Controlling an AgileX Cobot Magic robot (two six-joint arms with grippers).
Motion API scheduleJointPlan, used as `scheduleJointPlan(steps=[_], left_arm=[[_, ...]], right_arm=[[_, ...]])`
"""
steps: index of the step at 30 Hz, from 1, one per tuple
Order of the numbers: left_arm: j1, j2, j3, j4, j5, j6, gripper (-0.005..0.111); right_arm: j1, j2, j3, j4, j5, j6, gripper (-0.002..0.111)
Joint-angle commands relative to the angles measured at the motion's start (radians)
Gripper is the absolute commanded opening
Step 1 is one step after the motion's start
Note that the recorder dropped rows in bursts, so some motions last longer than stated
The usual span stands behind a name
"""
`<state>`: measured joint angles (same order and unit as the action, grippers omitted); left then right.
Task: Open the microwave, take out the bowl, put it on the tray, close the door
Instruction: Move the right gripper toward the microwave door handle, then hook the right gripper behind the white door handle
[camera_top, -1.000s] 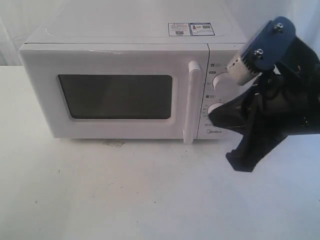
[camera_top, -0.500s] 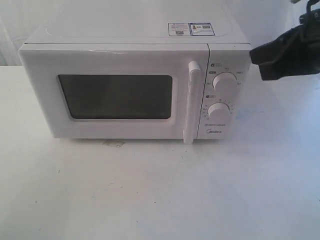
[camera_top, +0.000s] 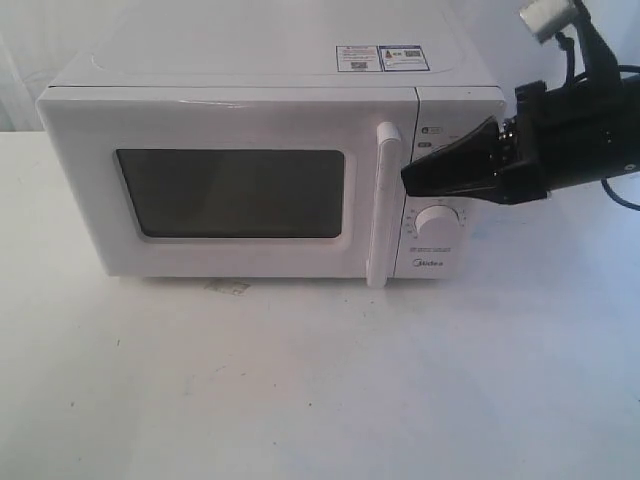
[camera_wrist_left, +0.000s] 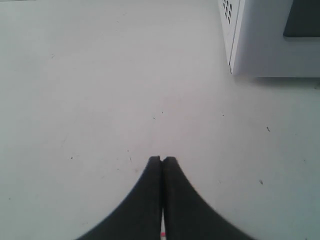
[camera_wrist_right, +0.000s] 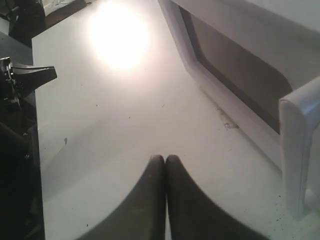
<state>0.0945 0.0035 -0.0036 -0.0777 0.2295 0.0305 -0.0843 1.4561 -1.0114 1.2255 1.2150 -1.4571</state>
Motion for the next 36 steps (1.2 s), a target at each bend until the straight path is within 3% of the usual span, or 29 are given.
scheduleJointPlan(steps=[1,6,10,13,21,28,36], left_arm=[[-0.001,-0.004,0.004,0.001,0.002,-0.005,0.000],[-0.001,-0.004,0.004,0.001,0.002,-0.005,0.000],[-0.001,-0.004,0.004,0.001,0.002,-0.005,0.000],[-0.001,-0.004,0.004,0.001,0.002,-0.005,0.000],[-0.001,-0.004,0.004,0.001,0.002,-0.005,0.000],[-0.001,-0.004,0.004,0.001,0.002,-0.005,0.000],[-0.001,-0.004,0.004,0.001,0.002,-0.005,0.000]], right_arm=[[0.008,0.000,0.018,0.011,0.006,-0.008,0.000],[0.008,0.002,0.024,-0.020,-0.005,0.049,0.020],[0.008,0.002,0.024,-0.031,-0.082,0.049,0.056],[0.008,0.002,0.024,-0.029,-0.147,0.049,0.076],[0.008,0.002,0.024,-0.003,-0.166,0.066,0.077],[0.030,0.002,0.024,0.041,-0.152,-0.159,0.077],[0.053,0.002,0.024,0.049,-0.265,-0.247,0.075]])
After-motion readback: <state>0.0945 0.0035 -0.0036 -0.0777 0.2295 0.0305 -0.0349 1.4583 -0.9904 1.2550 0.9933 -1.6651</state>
